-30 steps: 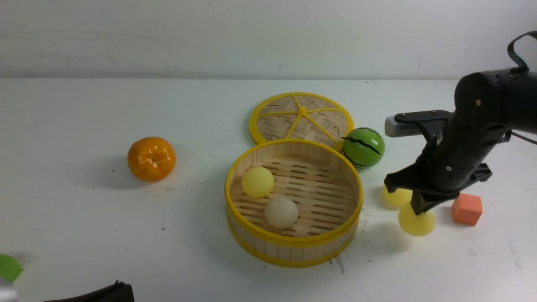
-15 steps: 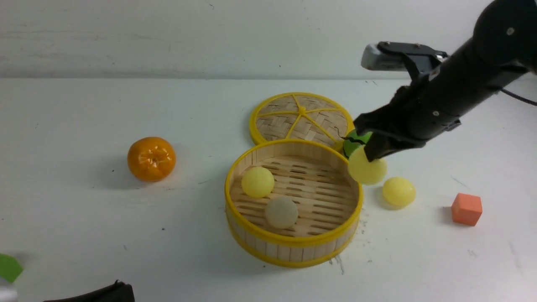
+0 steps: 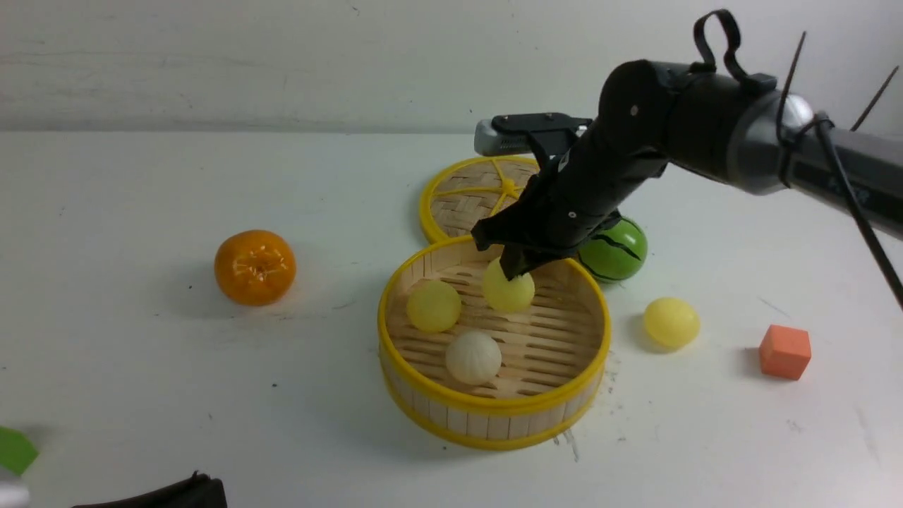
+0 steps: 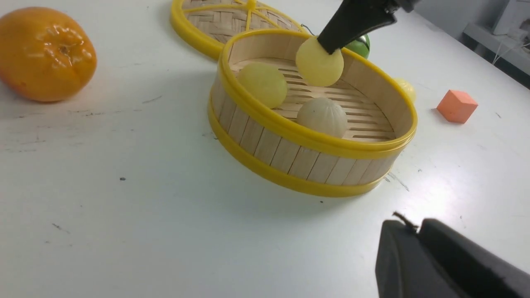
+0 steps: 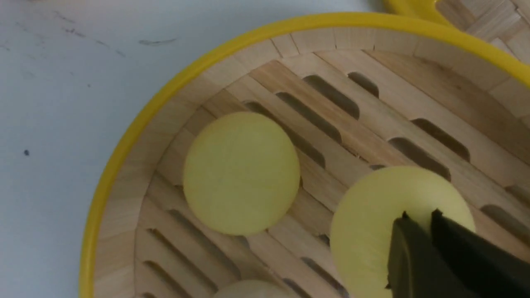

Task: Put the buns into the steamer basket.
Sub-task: Use the right arm to put the steamed stuffed bun into the steamer, then use the right arm to grab a steamed stuffed bun

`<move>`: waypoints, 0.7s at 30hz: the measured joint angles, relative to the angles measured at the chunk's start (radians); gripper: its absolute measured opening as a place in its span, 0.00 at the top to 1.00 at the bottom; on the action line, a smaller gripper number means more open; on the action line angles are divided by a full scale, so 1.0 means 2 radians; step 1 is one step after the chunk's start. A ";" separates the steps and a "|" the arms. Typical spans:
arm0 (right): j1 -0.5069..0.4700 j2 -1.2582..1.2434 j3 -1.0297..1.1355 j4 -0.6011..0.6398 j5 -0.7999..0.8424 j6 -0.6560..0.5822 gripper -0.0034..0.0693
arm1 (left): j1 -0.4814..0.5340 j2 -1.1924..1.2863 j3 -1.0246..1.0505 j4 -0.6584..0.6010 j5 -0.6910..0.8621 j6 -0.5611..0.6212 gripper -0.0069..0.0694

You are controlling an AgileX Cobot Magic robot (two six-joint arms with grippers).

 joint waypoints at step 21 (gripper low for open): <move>-0.098 -0.134 0.049 -0.097 0.134 0.058 0.49 | 0.000 0.000 0.000 0.000 0.000 0.000 0.81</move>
